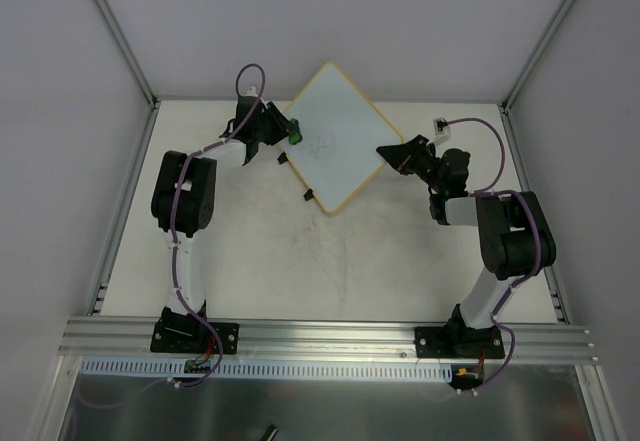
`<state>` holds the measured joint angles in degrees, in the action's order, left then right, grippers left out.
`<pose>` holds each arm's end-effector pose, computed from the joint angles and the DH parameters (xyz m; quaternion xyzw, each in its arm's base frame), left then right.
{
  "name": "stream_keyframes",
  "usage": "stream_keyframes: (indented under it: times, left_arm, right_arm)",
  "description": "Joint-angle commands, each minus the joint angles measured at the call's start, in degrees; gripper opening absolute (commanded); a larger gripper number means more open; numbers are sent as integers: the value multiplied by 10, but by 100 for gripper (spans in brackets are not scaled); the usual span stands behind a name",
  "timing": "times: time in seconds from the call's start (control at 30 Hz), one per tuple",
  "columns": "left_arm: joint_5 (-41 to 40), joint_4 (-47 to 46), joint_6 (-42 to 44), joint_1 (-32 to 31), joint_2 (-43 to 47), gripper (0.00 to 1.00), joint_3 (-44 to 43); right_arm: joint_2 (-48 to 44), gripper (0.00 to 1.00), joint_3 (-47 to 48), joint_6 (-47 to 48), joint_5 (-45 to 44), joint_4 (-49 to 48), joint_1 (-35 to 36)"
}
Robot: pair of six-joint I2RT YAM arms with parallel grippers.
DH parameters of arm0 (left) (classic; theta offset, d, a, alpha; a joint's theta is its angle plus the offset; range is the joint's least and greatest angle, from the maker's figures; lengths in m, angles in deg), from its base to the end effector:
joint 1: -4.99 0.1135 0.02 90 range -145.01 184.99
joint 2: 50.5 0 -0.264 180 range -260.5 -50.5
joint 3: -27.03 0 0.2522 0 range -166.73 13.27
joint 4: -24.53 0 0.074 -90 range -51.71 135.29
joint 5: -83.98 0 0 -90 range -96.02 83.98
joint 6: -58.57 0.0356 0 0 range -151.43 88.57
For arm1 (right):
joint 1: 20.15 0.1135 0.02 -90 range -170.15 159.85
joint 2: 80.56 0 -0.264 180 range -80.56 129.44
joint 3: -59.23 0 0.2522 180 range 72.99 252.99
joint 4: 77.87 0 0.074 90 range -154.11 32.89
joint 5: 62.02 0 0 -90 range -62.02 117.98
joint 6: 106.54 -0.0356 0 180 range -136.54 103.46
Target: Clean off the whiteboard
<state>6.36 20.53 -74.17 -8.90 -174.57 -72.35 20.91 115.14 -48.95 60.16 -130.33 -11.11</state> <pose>0.4824 -0.1271 0.1884 -0.1443 0.8073 -0.3462 0.4556 0.3451 0.0741 0.2047 -0.0740 0.6661 0.4264 0.6075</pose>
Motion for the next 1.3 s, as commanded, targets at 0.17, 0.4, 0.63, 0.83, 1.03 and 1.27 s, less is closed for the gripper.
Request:
stream_keyframes:
  times: [0.17,0.4,0.63,0.83,1.03,1.27]
  left_arm:
    - [28,-66,31,-33,6,0,51]
    - [1,-86,118,-91,44,0,58]
    - [-32,-82,202,-159,69,0,56]
    - [-34,-80,282,-204,80,0,56]
    - [-4,-85,304,-221,69,0,55]
    - [-5,-89,306,-221,68,0,59]
  right_arm:
    - [11,0,17,37,50,-28,18]
    - [13,0,18,36,51,-30,18]
    - [15,0,20,32,53,-30,19]
    - [16,0,20,31,53,-31,18]
    - [16,0,20,30,54,-34,18]
    - [16,0,21,29,54,-34,18]
